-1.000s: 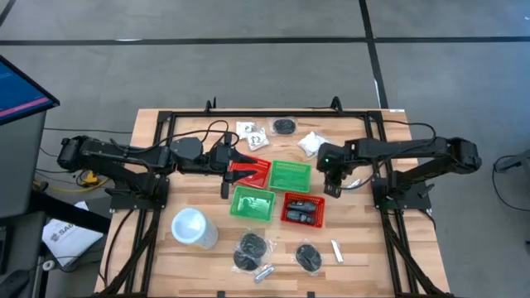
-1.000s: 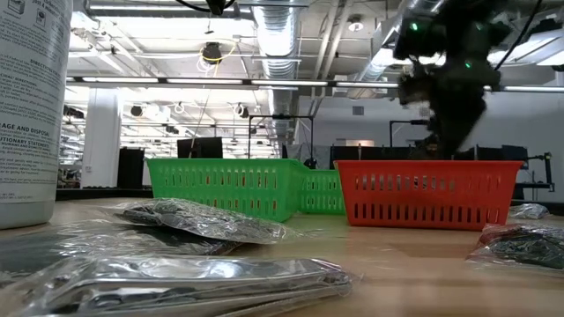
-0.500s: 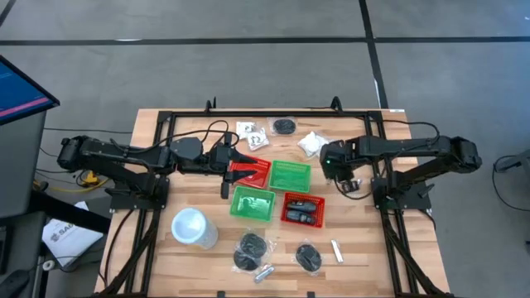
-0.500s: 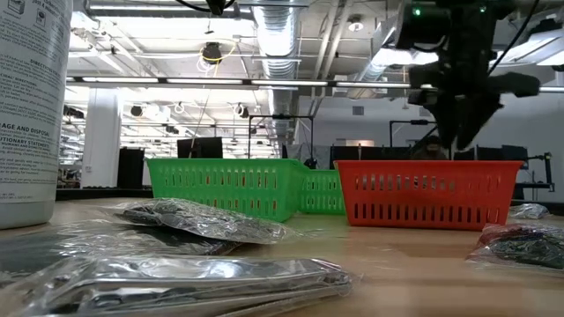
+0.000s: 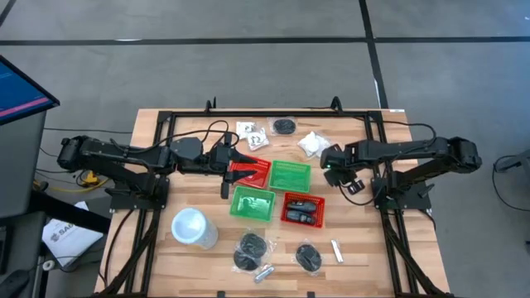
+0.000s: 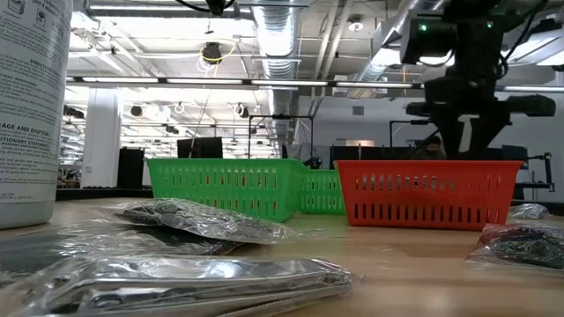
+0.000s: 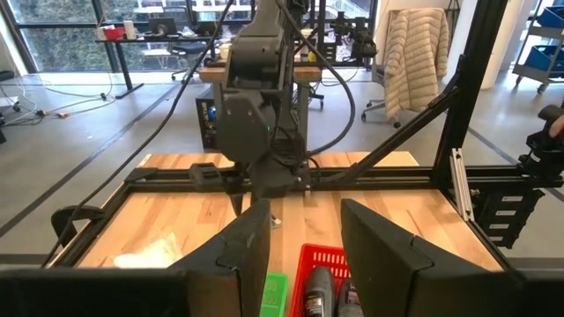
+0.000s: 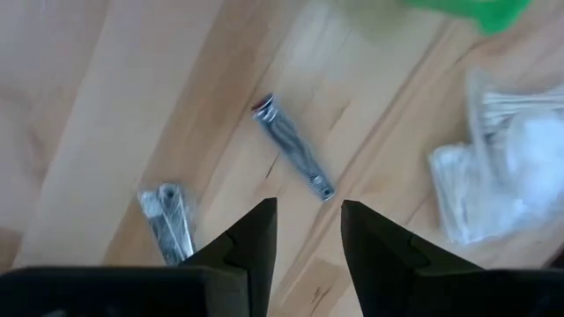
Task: Pick & Place Travel size toiletries
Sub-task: Put the silver nail cutter into the top left red bin
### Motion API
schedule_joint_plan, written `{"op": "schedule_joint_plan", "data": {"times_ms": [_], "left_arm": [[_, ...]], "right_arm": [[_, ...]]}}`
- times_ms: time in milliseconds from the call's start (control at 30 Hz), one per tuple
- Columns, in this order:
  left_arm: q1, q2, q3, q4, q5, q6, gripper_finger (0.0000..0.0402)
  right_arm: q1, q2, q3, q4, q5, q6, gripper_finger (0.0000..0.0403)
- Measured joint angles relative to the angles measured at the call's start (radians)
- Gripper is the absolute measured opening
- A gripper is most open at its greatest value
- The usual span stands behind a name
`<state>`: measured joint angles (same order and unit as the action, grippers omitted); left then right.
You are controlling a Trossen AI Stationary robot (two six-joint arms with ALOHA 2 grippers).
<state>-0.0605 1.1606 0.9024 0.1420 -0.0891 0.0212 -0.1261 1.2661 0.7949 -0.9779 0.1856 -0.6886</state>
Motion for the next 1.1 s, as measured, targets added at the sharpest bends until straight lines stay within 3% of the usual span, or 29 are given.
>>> {"op": "schedule_joint_plan", "data": {"times_ms": [333, 767, 1100], "left_arm": [[0.000, 0.000, 0.000, -0.001, 0.000, 0.000, 0.0131], [0.000, 0.000, -0.001, -0.001, 0.000, 0.000, 0.0131], [0.000, 0.000, -0.001, -0.001, 0.000, 0.000, 0.0131]], "right_arm": [[0.002, 0.027, -0.058, 0.086, -0.001, -0.047, 0.0118], [0.000, 0.228, -0.060, 0.160, -0.004, -0.047, 0.0118], [0.000, 0.240, -0.059, 0.202, -0.005, -0.054, 0.0118]]}}
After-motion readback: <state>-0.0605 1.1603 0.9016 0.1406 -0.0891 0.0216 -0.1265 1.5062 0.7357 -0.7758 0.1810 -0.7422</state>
